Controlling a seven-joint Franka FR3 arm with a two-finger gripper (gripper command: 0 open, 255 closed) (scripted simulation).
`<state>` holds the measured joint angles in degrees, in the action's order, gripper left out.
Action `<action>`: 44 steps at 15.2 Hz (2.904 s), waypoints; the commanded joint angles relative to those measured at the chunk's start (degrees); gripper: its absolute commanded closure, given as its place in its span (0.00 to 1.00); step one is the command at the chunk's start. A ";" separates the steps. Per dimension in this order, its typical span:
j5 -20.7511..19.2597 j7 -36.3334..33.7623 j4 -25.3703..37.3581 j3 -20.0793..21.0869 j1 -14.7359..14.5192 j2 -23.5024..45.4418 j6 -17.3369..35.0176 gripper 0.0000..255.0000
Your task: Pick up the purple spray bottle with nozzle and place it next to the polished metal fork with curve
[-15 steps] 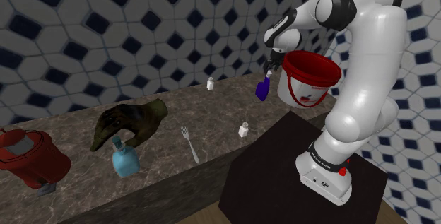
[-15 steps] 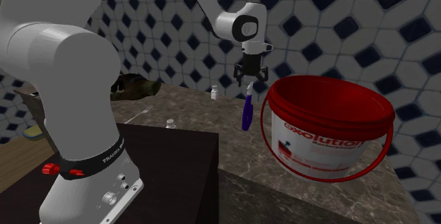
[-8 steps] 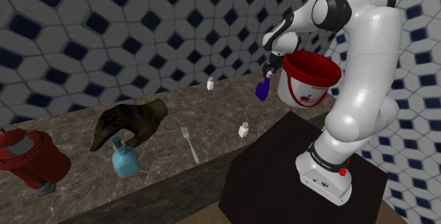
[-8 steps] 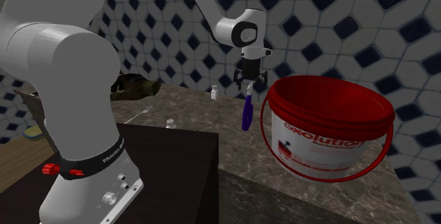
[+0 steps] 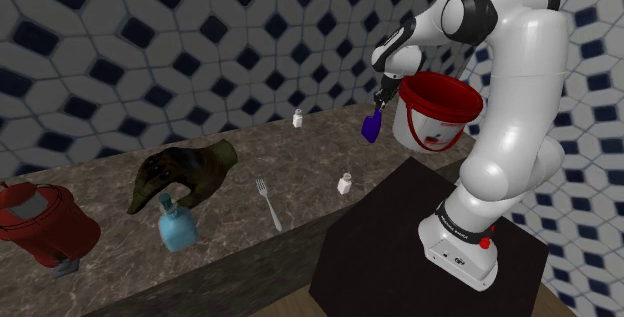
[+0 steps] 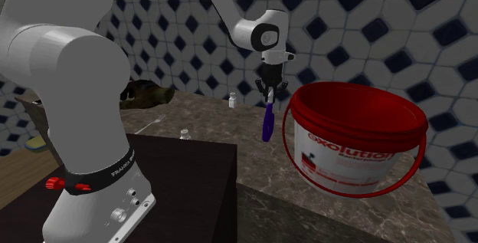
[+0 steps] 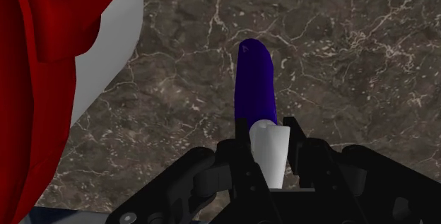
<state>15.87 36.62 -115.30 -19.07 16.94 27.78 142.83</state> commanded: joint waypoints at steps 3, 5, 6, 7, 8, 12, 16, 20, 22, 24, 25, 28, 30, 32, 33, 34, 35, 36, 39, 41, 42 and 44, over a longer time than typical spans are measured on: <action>0.00 0.00 0.00 0.00 0.00 0.01 -0.01 1.00; 0.00 0.00 0.00 0.01 0.00 0.02 0.00 1.00; -0.31 -0.22 -0.03 -0.22 -0.17 -0.58 -0.54 1.00; -0.63 -0.44 -0.05 -0.45 -0.34 -1.17 -1.09 1.00; -0.95 -0.65 -0.03 -0.67 -0.50 -1.74 -1.66 1.00; -2.22 -1.53 0.12 -1.49 -1.10 -3.99 -3.94 1.00; -3.48 -2.39 0.47 -2.21 -1.62 -6.14 -6.30 1.00; -4.69 -3.21 1.02 -2.82 -2.08 -8.17 -8.73 1.00; -5.27 -3.61 1.38 -3.09 -2.27 -9.13 -9.97 1.00; -5.84 -4.00 1.79 -3.34 -2.46 -10.06 -11.23 1.00; -6.11 -4.18 2.01 -3.45 -2.54 -10.51 -11.87 1.00; -6.90 -4.72 2.76 -3.76 -2.77 -11.82 -13.80 1.00; -7.39 -5.06 3.32 -3.94 -2.91 -12.64 -15.11 1.00; -7.86 -5.39 3.93 -4.09 -3.03 -13.42 -16.43 1.00; -8.08 -5.54 4.26 -4.16 -3.08 -13.79 -17.09 1.00; -8.30 -5.69 4.60 -4.23 -3.13 -14.16 -17.76 1.00; -8.51 -5.84 4.95 -4.29 -3.18 -14.51 -18.44 1.00; -8.71 -5.98 5.32 -4.35 -3.23 -14.86 -19.11 1.00; -9.28 -6.38 6.49 -4.50 -3.35 -15.83 -21.16 1.00; -9.63 -6.62 7.35 -4.58 -3.41 -16.42 -22.54 1.00; -9.79 -6.74 7.79 -4.62 -3.44 -16.69 -23.24 1.00; -10.09 -6.95 8.72 -4.69 -3.49 -17.22 -24.64 1.00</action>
<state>5.95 29.92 -107.19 -23.77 13.55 10.79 119.02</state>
